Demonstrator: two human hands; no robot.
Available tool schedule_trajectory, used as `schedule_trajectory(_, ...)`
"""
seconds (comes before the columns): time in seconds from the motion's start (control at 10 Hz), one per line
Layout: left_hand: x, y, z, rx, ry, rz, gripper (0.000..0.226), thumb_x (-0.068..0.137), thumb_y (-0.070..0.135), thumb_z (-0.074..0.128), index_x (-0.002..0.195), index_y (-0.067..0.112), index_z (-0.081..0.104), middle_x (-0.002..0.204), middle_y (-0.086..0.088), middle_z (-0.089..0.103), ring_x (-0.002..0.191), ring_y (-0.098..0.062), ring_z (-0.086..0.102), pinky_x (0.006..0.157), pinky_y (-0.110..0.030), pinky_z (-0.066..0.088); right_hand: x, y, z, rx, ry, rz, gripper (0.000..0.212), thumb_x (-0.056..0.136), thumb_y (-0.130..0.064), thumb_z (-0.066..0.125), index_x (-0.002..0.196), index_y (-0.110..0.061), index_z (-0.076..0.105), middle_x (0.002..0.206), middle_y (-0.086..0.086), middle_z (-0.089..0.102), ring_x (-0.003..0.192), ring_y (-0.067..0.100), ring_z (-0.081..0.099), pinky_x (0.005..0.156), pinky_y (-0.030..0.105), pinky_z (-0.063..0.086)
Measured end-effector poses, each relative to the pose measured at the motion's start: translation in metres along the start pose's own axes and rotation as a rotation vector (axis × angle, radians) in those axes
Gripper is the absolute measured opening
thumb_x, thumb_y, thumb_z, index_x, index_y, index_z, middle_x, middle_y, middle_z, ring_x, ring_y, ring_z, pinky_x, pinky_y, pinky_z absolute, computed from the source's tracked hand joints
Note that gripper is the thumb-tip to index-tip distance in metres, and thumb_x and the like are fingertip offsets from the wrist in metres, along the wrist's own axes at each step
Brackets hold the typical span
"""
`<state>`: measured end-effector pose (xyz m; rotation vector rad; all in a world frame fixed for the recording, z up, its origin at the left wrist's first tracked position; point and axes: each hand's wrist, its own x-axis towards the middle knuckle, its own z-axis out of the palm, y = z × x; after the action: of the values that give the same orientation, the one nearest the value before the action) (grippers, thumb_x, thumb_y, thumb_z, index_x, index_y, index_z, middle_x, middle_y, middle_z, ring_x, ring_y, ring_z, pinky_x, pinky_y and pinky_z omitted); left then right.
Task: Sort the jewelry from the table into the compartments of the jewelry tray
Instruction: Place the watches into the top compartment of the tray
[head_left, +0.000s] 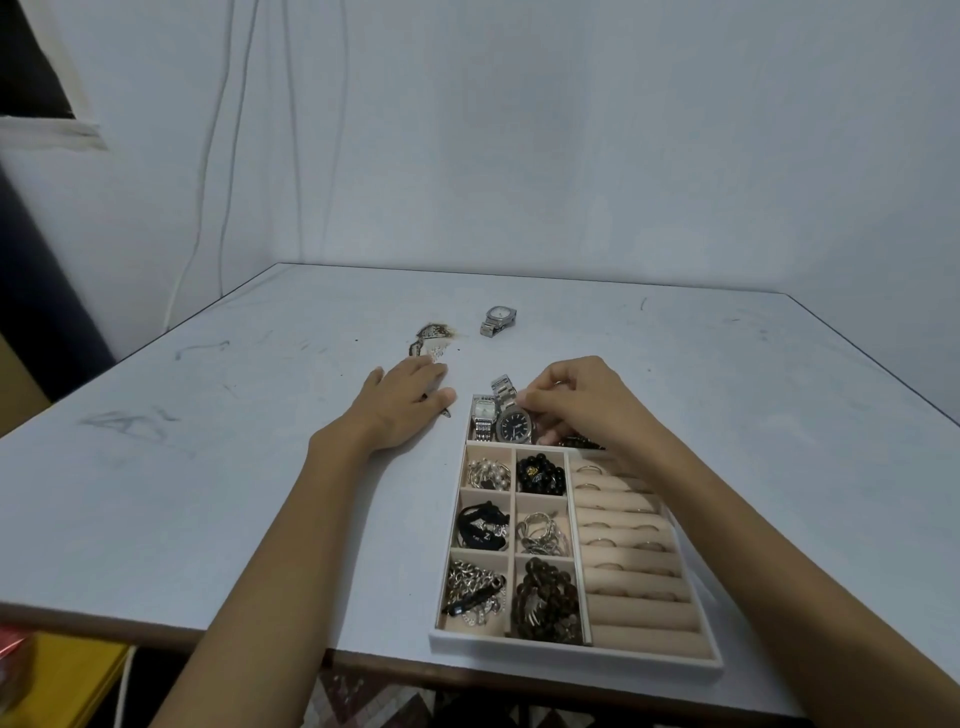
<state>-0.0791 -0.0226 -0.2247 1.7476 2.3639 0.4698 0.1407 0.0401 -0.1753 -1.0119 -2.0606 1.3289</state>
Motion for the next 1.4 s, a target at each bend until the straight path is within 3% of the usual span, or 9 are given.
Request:
schedule_trajectory(0.1, -0.001, 0.0, -0.001, 0.002, -0.006, -0.004, 0.053, 0.101, 0.042, 0.032, 0.149, 0.021, 0.027, 0.159, 0.001, 0.015, 0.147, -0.012, 0.01, 0.118, -0.043, 0.0, -0.001, 0.0, 0.0, -0.132, -0.012, -0.043, 0.021, 0.08, -0.022, 0.076, 0.083, -0.002, 0.07, 0.064, 0.009, 0.066, 0.049, 0.014, 0.058, 0.055, 0.024, 0.051)
schedule_trajectory(0.2, -0.001, 0.001, -0.001, 0.003, -0.011, -0.008, 0.052, 0.101, 0.042, 0.032, 0.149, 0.021, 0.027, 0.159, 0.001, 0.014, 0.147, -0.012, 0.009, 0.118, -0.043, 0.0, -0.001, -0.001, -0.002, -0.214, -0.012, -0.057, 0.022, 0.074, -0.025, 0.081, 0.083, -0.008, 0.072, 0.064, 0.001, 0.063, 0.047, 0.006, 0.049, 0.056, 0.023, 0.042)
schedule_trajectory(0.3, -0.001, 0.002, -0.001, 0.007, -0.015, -0.009, 0.052, 0.101, 0.042, 0.032, 0.149, 0.021, 0.026, 0.159, 0.001, 0.014, 0.147, -0.012, 0.009, 0.118, -0.043, 0.0, -0.001, -0.003, -0.003, -0.179, -0.04, -0.042, 0.023, 0.071, -0.02, 0.083, 0.086, -0.007, 0.072, 0.071, 0.007, 0.063, 0.053, 0.011, 0.05, 0.056, 0.024, 0.039)
schedule_trajectory(0.4, -0.001, 0.003, -0.002, 0.004, -0.022, -0.008, 0.053, 0.101, 0.042, 0.032, 0.149, 0.021, 0.026, 0.16, 0.001, 0.014, 0.147, -0.012, 0.008, 0.118, -0.043, 0.0, -0.001, -0.004, -0.002, -0.165, -0.055, -0.024, 0.024, 0.071, -0.013, 0.082, 0.088, -0.005, 0.069, 0.07, 0.009, 0.063, 0.047, 0.006, 0.051, 0.05, 0.02, 0.036)
schedule_trajectory(0.7, -0.002, 0.003, -0.003, -0.004, -0.026, -0.012, 0.053, 0.101, 0.041, 0.032, 0.15, 0.021, 0.026, 0.16, 0.0, 0.013, 0.147, -0.012, 0.008, 0.118, -0.042, -0.001, -0.007, -0.011, -0.013, 0.131, -0.159, 0.029, 0.025, 0.082, 0.003, 0.066, 0.105, -0.005, 0.061, 0.07, 0.019, 0.063, 0.054, 0.027, 0.06, 0.06, 0.031, 0.055)
schedule_trajectory(0.9, -0.001, 0.001, -0.002, -0.004, -0.024, -0.005, 0.053, 0.101, 0.042, 0.032, 0.149, 0.021, 0.026, 0.16, 0.0, 0.014, 0.147, -0.012, 0.008, 0.118, -0.043, -0.001, -0.005, -0.01, -0.015, 0.184, -0.211, 0.046, 0.02, 0.087, 0.003, 0.063, 0.106, -0.001, 0.063, 0.065, 0.008, 0.067, 0.059, 0.024, 0.067, 0.075, 0.033, 0.06)
schedule_trajectory(1.2, -0.001, 0.0, -0.002, -0.006, -0.019, -0.002, 0.053, 0.101, 0.042, 0.032, 0.149, 0.021, 0.026, 0.159, 0.0, 0.014, 0.147, -0.012, 0.008, 0.118, -0.043, -0.001, -0.002, -0.004, -0.004, -0.032, -0.079, -0.035, 0.012, 0.085, -0.005, 0.068, 0.096, -0.003, 0.064, 0.066, 0.019, 0.066, 0.043, 0.02, 0.055, 0.051, 0.027, 0.05)
schedule_trajectory(1.4, 0.0, -0.001, -0.001, -0.016, -0.02, -0.002, 0.053, 0.101, 0.042, 0.033, 0.149, 0.021, 0.026, 0.159, 0.001, 0.014, 0.147, -0.012, 0.009, 0.118, -0.043, -0.001, 0.002, 0.0, 0.0, -0.235, 0.034, -0.152, 0.009, 0.08, -0.014, 0.07, 0.089, -0.012, 0.07, 0.065, 0.004, 0.067, 0.043, 0.014, 0.056, 0.058, 0.026, 0.05)
